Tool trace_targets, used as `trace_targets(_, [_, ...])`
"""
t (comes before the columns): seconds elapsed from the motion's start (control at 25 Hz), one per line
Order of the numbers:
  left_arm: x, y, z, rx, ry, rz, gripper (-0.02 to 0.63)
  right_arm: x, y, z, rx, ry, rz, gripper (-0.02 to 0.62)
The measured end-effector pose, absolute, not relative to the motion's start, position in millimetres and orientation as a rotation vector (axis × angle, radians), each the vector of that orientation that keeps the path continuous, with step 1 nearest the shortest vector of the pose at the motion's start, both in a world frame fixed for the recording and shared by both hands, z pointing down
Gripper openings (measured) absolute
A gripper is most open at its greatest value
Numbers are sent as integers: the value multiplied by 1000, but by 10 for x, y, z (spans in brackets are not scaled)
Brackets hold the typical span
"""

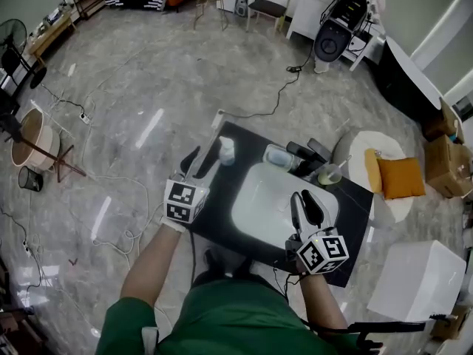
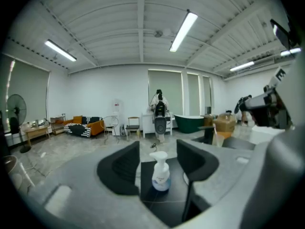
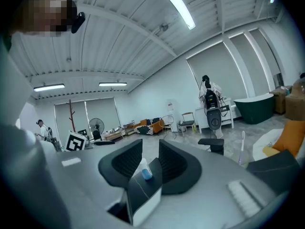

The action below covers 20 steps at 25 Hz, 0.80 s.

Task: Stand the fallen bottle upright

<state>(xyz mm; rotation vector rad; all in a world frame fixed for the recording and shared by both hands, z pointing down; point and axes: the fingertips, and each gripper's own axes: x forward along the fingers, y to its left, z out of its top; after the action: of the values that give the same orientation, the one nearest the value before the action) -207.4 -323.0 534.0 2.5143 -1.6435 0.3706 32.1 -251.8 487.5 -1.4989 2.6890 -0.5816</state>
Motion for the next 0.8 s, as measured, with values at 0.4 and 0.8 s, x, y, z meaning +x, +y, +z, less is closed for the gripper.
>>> trace_targets(0.4, [-2007,-2595,4240,2551,-1802,209,160,187,-2492,4203,-1431,2715,-323,107])
trace_targets(0.8, [-1950,-2103,3690,2486,-1915,47,68,170,-2342,3738,-1299,2748,-129,51])
